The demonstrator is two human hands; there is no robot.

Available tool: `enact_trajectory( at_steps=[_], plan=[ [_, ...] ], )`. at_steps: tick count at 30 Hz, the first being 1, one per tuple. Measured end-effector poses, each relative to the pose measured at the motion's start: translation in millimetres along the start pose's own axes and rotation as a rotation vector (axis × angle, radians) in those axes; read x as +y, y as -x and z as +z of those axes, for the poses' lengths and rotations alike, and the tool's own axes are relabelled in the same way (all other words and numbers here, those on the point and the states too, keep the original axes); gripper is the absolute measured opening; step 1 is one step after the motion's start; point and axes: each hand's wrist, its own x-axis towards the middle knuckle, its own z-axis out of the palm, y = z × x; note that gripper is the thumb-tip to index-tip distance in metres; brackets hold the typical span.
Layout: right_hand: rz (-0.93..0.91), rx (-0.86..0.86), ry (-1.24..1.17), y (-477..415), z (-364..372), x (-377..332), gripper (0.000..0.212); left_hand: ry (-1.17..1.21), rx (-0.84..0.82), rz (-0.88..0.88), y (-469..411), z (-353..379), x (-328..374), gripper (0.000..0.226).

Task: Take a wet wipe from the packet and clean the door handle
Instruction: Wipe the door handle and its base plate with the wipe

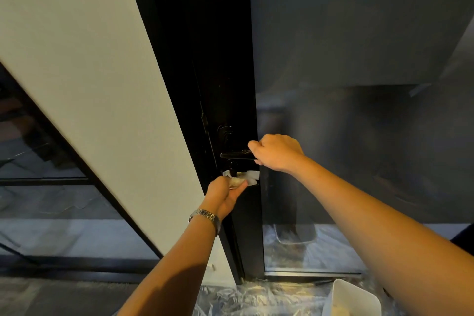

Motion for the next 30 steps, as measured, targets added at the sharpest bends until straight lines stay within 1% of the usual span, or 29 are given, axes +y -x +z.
enact_trajectory(
  at_steps=[2,4,5,6,8,9,10,12,15,17,19,20,21,23,24,25,28,30],
  plan=[
    [-0.002,-0.020,-0.070,0.5,-0.7,1.7,0.051,0.034,-0.012,-0.036,-0.8,3.2,-2.3,0.030],
    [0.013,-0.030,-0.242,0.1,-1.7,3.6,0.048,0.095,-0.008,-0.046,0.6,7.6,-7.9,0.030],
    [0.039,-0.021,-0.382,-0.1,-2.5,5.9,0.043,0.121,0.009,-0.036,0.9,10.2,-10.3,0.030],
    [0.087,0.000,-0.572,-0.1,-3.1,9.9,0.035,0.129,0.039,-0.015,-0.8,11.7,-11.9,0.031],
    [0.228,0.046,-1.019,5.3,-0.5,24.3,0.026,0.094,0.134,0.027,-6.6,11.1,-14.3,0.036],
    [0.295,0.078,-1.168,10.0,4.3,34.9,0.026,0.055,0.193,0.038,-9.4,9.7,-15.1,0.037],
    [0.362,0.101,-1.225,15.5,11.2,47.2,0.026,0.013,0.243,0.041,-11.7,10.1,-16.4,0.035],
    [0.470,0.061,-1.196,28.7,30.7,66.2,0.026,-0.004,0.279,0.027,-13.2,13.4,-19.6,0.032],
    [0.530,-0.064,-1.121,41.7,56.6,79.2,0.020,0.069,0.217,0.019,-13.5,18.7,-26.8,0.029],
    [0.494,-0.140,-1.093,41.5,66.6,79.0,0.019,0.146,0.162,0.016,-8.1,19.0,-28.2,0.021],
    [0.434,-0.212,-1.048,37.0,71.3,73.9,0.029,0.194,0.121,0.021,-2.4,15.9,-28.5,0.017],
    [0.401,-0.250,-1.022,34.1,71.8,69.8,0.035,0.182,0.093,0.020,0.2,14.0,-28.7,0.016],
    [0.371,-0.291,-0.999,31.6,72.2,65.9,0.038,0.151,0.046,0.017,1.6,12.6,-29.2,0.016],
    [0.330,-0.355,-0.976,28.3,74.1,58.4,0.040,0.012,-0.062,0.003,1.1,10.4,-28.0,0.020],
    [0.320,-0.361,-0.976,27.0,76.2,55.8,0.040,-0.074,-0.082,-0.012,-1.5,9.7,-26.0,0.022],
    [0.327,-0.341,-0.984,25.9,79.2,54.0,0.037,-0.154,-0.089,-0.032,-3.3,8.9,-23.3,0.023],
    [0.424,-0.209,-1.078,24.5,85.0,51.3,0.025,-0.387,-0.017,-0.051,-4.2,1.1,-13.1,0.023],
    [0.502,-0.164,-1.182,23.4,84.6,52.4,0.027,-0.493,0.005,-0.028,-3.7,-7.9,-6.5,0.023]
  ],
)
